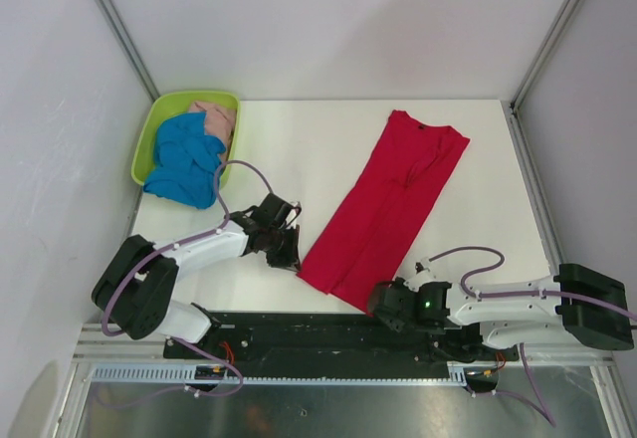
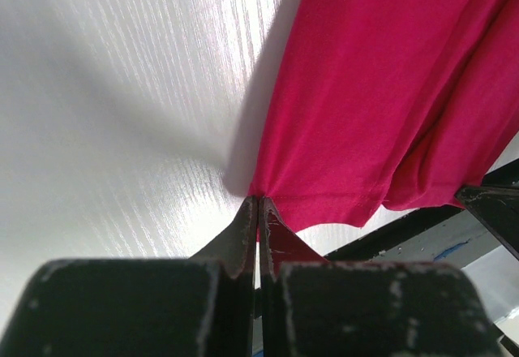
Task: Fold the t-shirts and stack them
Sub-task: Grab the bottom of the folded rectangular tshirt with both arms
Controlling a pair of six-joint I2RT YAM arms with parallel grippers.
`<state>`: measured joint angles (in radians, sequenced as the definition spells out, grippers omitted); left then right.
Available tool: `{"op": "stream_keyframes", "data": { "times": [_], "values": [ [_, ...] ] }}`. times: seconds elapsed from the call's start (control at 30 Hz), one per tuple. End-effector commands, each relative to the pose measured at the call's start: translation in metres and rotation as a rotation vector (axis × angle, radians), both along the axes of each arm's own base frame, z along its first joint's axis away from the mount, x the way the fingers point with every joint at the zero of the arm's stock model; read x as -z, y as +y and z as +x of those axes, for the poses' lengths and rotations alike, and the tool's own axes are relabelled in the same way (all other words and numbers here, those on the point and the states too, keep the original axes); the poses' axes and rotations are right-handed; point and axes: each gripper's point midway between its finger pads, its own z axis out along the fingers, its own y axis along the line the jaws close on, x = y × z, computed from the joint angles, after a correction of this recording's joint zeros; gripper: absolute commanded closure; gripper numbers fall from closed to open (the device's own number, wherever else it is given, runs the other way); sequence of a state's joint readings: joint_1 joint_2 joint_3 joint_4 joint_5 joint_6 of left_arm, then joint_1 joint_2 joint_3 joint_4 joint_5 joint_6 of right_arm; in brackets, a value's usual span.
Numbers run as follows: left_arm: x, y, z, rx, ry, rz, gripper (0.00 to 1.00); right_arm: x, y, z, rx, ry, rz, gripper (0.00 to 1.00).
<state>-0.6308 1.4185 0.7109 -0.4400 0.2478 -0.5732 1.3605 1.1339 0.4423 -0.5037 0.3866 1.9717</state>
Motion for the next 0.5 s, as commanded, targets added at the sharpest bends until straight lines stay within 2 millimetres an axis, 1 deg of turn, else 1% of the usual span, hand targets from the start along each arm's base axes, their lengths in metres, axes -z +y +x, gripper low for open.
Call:
{"op": "stream_keyframes", "data": {
  "times": [0.0, 0.13, 0.27, 0.33, 0.47],
  "values": [
    [-0.005, -0.004, 0.0, 0.045, -0.015, -0.016, 1.0, 0.004, -0.008, 0.01, 0.091, -0.027, -0.002, 0.77],
    [-0.004, -0.005, -0.003, 0.058, -0.002, -0.023, 1.0, 0.001, -0.013, 0.011, 0.095, -0.028, -0.007, 0.87],
    [-0.006, -0.009, -0.007, 0.075, 0.008, -0.044, 1.0, -0.006, -0.025, 0.009, 0.094, -0.027, -0.019, 0.96],
    [-0.009, -0.013, -0.01, 0.09, 0.012, -0.061, 1.0, -0.011, -0.032, 0.007, 0.088, -0.024, -0.024, 0.99],
    [-0.017, -0.025, -0.021, 0.117, 0.018, -0.088, 1.0, -0.021, -0.046, 0.001, 0.062, -0.014, -0.037, 1.0]
  ]
}}
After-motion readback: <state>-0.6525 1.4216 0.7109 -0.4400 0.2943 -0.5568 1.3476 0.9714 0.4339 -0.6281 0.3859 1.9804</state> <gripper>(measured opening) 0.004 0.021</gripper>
